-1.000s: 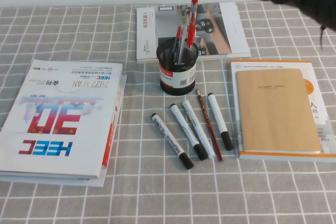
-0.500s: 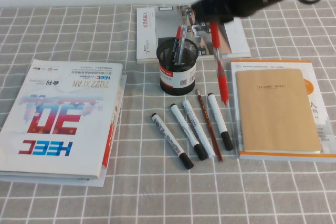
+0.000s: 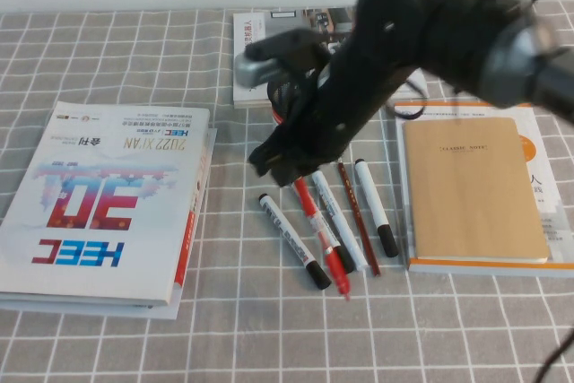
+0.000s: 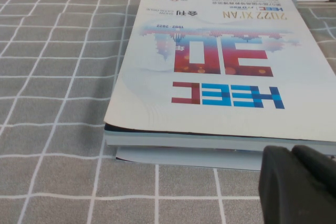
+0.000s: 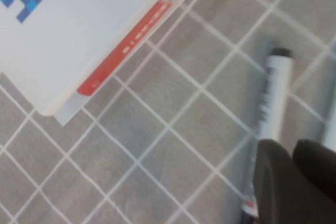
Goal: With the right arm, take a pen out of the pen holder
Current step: 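Take a marker out of the pen holder and lay it on the table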
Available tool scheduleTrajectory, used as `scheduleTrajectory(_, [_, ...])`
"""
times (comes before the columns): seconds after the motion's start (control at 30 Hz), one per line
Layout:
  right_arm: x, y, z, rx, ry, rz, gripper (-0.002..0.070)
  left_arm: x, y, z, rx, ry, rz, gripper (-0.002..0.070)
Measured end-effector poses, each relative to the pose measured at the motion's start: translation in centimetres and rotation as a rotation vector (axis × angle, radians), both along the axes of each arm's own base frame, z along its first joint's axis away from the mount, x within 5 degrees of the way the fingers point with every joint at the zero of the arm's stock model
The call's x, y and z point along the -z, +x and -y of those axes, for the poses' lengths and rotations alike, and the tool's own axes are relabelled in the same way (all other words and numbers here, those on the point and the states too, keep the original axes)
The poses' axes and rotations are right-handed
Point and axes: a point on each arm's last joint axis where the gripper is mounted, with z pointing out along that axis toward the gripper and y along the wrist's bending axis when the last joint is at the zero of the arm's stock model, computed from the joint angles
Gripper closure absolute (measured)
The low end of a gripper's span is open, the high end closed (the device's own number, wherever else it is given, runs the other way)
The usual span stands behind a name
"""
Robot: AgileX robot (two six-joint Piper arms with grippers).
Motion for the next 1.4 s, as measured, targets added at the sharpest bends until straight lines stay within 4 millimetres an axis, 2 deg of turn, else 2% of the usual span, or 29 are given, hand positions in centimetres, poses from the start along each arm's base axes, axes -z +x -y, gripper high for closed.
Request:
scheduleTrajectory(0.17, [2.7, 1.2, -3.1, -0.046, -0.008, -0.037, 0.0667, 0.0, 0.0, 0.0, 0.0, 0.0, 0.0, 0.068])
scheduleTrajectory(0.43, [5.6, 3.7, -5.6, -0.069, 0.0, -0.071, 0.0667, 0.0, 0.0, 0.0, 0.0, 0.0, 0.0, 0.068])
scheduleTrajectory(0.9, [8.5, 5.4, -7.1, -0.079, 0.021, -0.047, 0.0658, 0.0, 0.0, 0.0, 0.0, 0.0, 0.0, 0.068])
scheduleTrajectory(1.0, [8.9, 5.5, -7.1, -0.078, 0.021, -0.046, 0.0612, 0.0, 0.0, 0.0, 0.0, 0.0, 0.0, 0.068])
scheduleTrajectory(1.17, [9.2, 5.7, -7.2, -0.074, 0.021, -0.039, 0.0432, 0.0, 0.0, 0.0, 0.0, 0.0, 0.0, 0.068])
scheduleTrajectory(1.23, [9.2, 5.7, -7.2, -0.074, 0.021, -0.039, 0.0385, 0.0, 0.0, 0.0, 0.0, 0.0, 0.0, 0.068])
scheduleTrajectory(1.4, [8.9, 5.6, -7.1, -0.076, 0.02, -0.033, 0.0356, 0.0, 0.0, 0.0, 0.0, 0.0, 0.0, 0.068])
